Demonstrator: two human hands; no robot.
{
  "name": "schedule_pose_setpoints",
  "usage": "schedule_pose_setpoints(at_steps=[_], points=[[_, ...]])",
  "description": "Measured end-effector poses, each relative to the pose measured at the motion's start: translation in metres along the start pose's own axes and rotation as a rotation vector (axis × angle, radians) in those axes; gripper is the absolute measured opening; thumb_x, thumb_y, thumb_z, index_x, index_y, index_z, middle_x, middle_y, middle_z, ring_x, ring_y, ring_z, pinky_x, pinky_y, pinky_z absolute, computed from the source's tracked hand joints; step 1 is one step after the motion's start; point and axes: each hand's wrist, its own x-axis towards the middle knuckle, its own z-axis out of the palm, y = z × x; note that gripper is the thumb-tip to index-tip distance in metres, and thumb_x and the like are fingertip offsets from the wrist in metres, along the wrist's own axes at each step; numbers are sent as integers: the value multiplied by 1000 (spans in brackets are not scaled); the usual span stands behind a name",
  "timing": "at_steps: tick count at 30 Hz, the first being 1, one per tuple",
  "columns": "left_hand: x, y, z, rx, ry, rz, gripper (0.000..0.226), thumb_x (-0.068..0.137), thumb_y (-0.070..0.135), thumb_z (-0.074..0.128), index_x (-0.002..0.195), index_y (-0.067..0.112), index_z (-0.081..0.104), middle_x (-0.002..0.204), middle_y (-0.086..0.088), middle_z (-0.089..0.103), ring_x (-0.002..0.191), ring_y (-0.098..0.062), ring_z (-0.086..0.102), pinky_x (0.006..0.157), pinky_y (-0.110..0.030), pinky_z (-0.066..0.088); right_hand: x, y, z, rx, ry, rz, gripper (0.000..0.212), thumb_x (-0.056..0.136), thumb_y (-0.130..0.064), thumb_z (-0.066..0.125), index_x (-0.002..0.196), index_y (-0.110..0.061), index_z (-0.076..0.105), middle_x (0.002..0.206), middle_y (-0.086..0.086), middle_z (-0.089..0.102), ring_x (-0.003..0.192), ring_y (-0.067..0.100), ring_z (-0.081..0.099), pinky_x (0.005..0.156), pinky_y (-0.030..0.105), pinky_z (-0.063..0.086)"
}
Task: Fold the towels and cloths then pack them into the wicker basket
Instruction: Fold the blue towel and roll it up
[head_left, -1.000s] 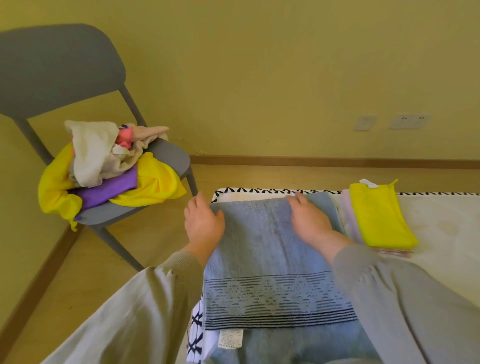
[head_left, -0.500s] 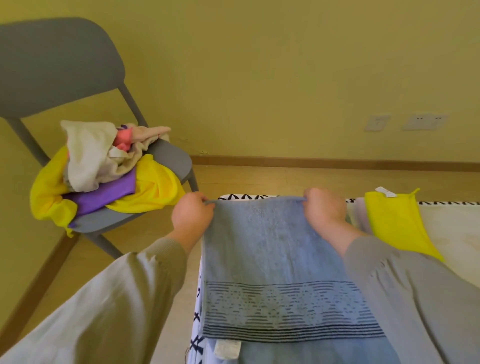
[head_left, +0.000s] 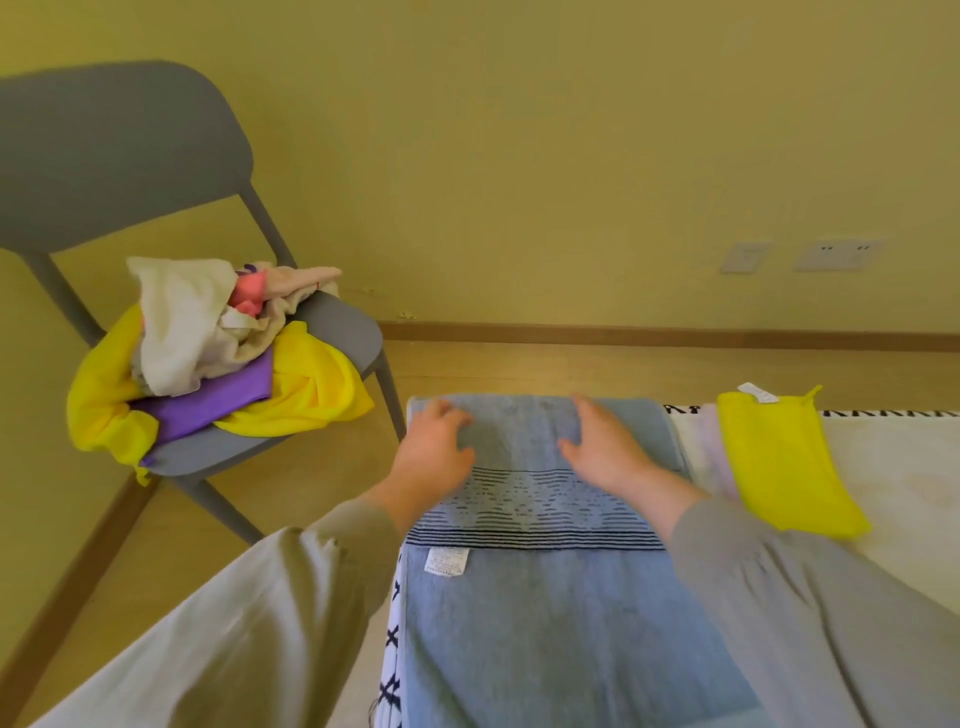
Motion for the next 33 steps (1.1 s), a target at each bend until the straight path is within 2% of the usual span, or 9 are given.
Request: schedule_pose_setpoints(at_steps=[3, 8, 10, 13, 18, 22, 25, 27, 33], points=[[-24, 1, 14, 232, -116, 265, 50, 89, 40, 59, 133, 18, 50, 141, -2, 38, 130, -20, 33, 108, -32, 32, -27, 5, 24, -157, -110, -44, 72, 95, -38, 50, 151, -14, 13, 159, 8, 8, 147, 22, 8, 118, 44, 16], [-60, 5, 34, 499, -180, 447, 55, 85, 46, 56, 132, 19, 45, 128, 0, 42, 118, -21, 38, 97, -32, 36, -76, 20, 39, -176, -193, -135, 88, 81, -47, 63, 150, -25, 15, 160, -3, -4, 147, 12, -4, 119, 46, 5], [-65, 9, 38, 542, -119, 430, 38, 90, 27, 49, 126, 16, 48, 125, -2, 46, 114, -23, 40, 86, -31, 37, -86, 22, 37, -223, -212, -159, 82, 80, -39, 65, 148, -24, 21, 159, -3, 1, 147, 14, 0, 119, 44, 10], [-69, 21, 38, 509, -56, 340, 28, 90, 7, 40, 115, 13, 54, 114, -5, 52, 107, -24, 46, 73, -30, 35, -88, 19, 29, -329, -96, -201, 44, 86, -15, 57, 128, -17, 46, 140, 1, 40, 132, 20, 36, 101, 32, 39], [-70, 36, 15, 301, -21, 303, 9, 87, 10, 44, 78, 14, 46, 83, -2, 49, 79, -22, 46, 60, -28, 32, -88, 8, 4, -207, 146, -164, 16, 81, -4, 47, 84, -12, 61, 88, 6, 60, 87, 28, 56, 66, 32, 45], [-79, 55, -6, 60, -377, 251, 29, 80, 6, 51, 57, 18, 38, 59, 0, 36, 61, -19, 37, 53, -27, 27, -106, -8, -27, -283, -98, -101, 18, 76, -3, 48, 62, -13, 53, 63, 5, 48, 69, 25, 48, 50, 27, 30], [-94, 64, -7, -2, -906, 113, 28, 87, 11, 57, 60, 20, 53, 59, 3, 47, 57, -15, 43, 56, -25, 39, -124, -17, -32, -512, -572, -99, 19, 83, -8, 53, 91, -2, 70, 77, 13, 58, 74, 20, 51, 56, 25, 34], [-103, 62, 0, 46, -1108, 31, 16, 93, 27, 57, 84, 17, 67, 75, 1, 64, 65, -14, 59, 67, -27, 52, -131, -14, -25, -477, -801, 69, 27, 88, -19, 57, 106, -1, 67, 81, 6, 62, 72, 17, 56, 55, 22, 42], [-97, 30, 24, 148, -358, 105, 25, 90, 12, 45, 92, 12, 70, 95, -6, 68, 88, -24, 62, 77, -34, 53, -124, 6, 4, -224, -276, 82, 23, 89, -14, 46, 98, -5, 65, 100, 15, 67, 88, 27, 63, 75, 35, 50]])
